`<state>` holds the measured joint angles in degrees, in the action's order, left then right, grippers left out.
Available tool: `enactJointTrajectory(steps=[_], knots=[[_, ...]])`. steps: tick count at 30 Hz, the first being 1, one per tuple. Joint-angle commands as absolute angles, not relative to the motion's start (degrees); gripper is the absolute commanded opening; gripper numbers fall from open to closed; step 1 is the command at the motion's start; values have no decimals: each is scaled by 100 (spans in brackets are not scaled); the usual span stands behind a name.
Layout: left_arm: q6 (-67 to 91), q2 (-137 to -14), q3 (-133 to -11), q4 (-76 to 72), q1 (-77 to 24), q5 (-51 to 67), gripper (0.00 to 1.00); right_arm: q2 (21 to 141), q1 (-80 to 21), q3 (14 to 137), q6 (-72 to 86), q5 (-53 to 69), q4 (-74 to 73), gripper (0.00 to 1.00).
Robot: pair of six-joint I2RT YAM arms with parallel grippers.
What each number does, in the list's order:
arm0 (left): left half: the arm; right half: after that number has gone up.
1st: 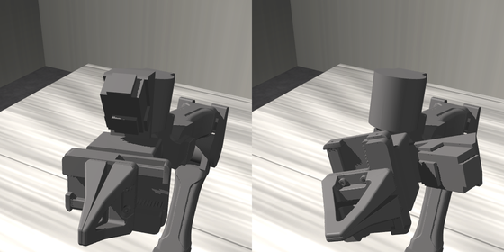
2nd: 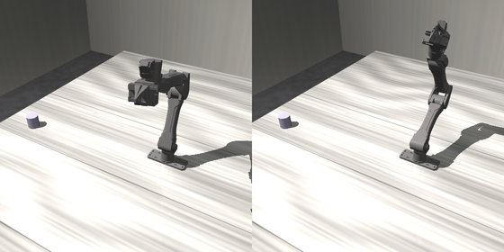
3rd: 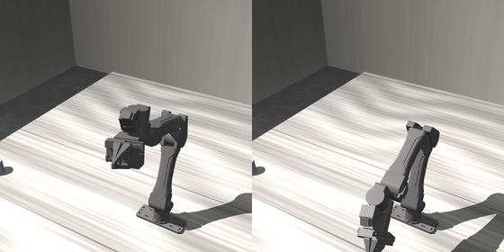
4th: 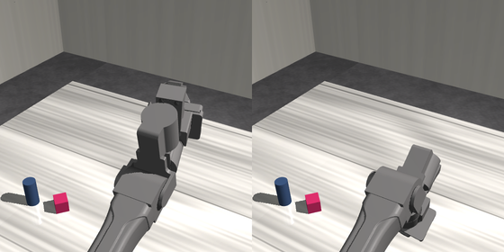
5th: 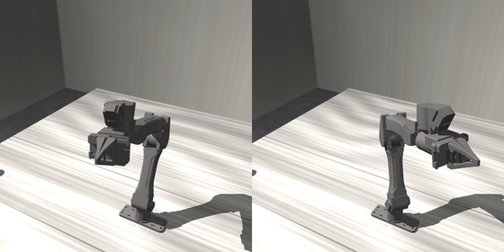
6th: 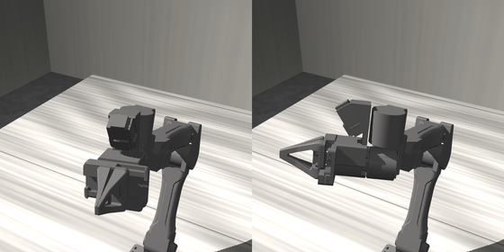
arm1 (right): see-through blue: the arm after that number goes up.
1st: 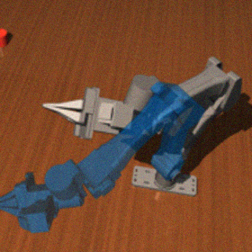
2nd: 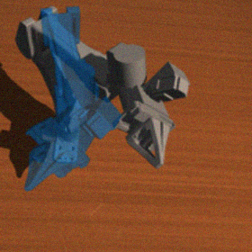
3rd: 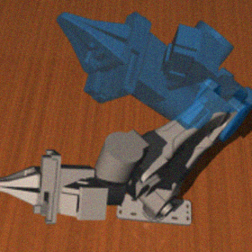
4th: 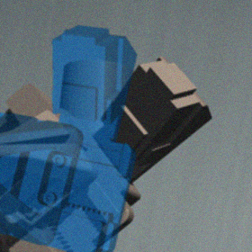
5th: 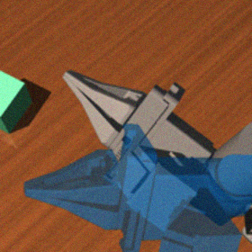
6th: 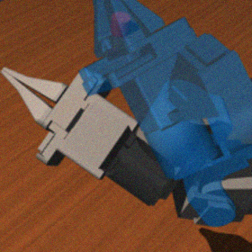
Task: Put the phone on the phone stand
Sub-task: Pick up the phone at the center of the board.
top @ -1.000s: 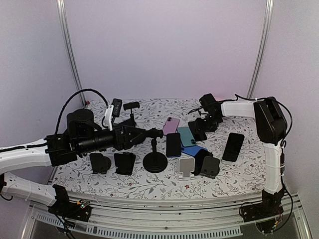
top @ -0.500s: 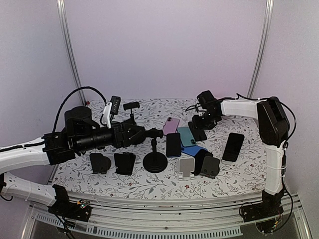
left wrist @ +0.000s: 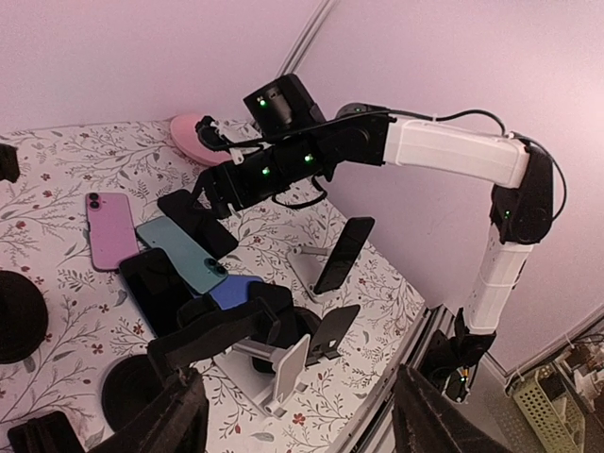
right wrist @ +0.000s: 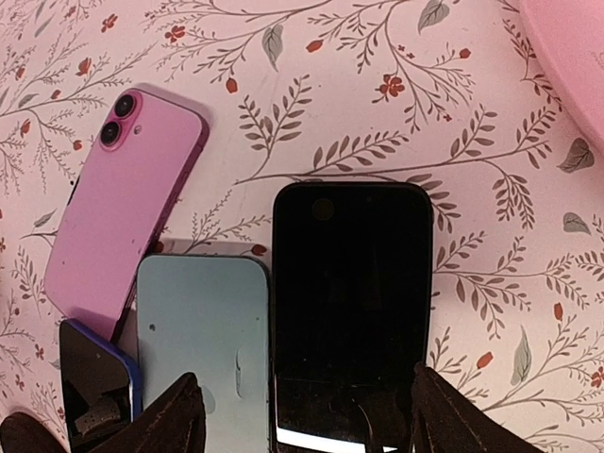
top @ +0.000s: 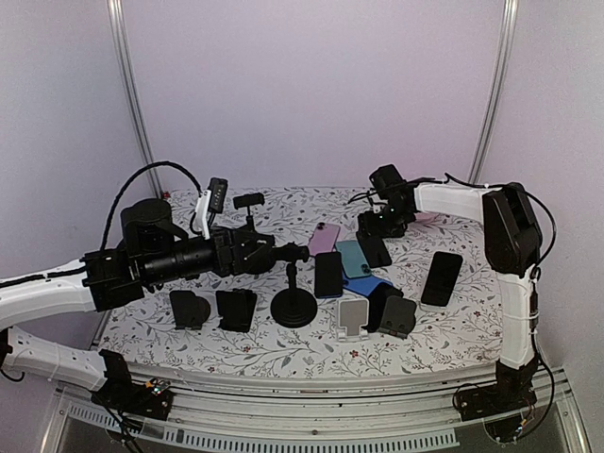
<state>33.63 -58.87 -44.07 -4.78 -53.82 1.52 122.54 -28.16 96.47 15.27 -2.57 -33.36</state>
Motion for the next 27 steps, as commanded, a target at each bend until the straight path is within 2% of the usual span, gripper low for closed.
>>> enactJointTrajectory(steps=[1, 9, 18, 27], knots=[[3319, -5977, -4326, -736, -5314, 296, 67, 12787, -2771, 9821, 1377, -362, -3498, 76], [3293, -6039, -4309, -777, -5239, 378, 68, 12891, -2769, 9556, 1444, -586, -3442, 76], [3293, -6101, -4246, -867, -5160, 460, 67, 12052, -2988, 8856, 1628, -784, -3201, 77], [3336, -6144, -4219, -966, -5137, 544, 67, 12248, -2991, 9079, 1544, -1120, -3437, 81]])
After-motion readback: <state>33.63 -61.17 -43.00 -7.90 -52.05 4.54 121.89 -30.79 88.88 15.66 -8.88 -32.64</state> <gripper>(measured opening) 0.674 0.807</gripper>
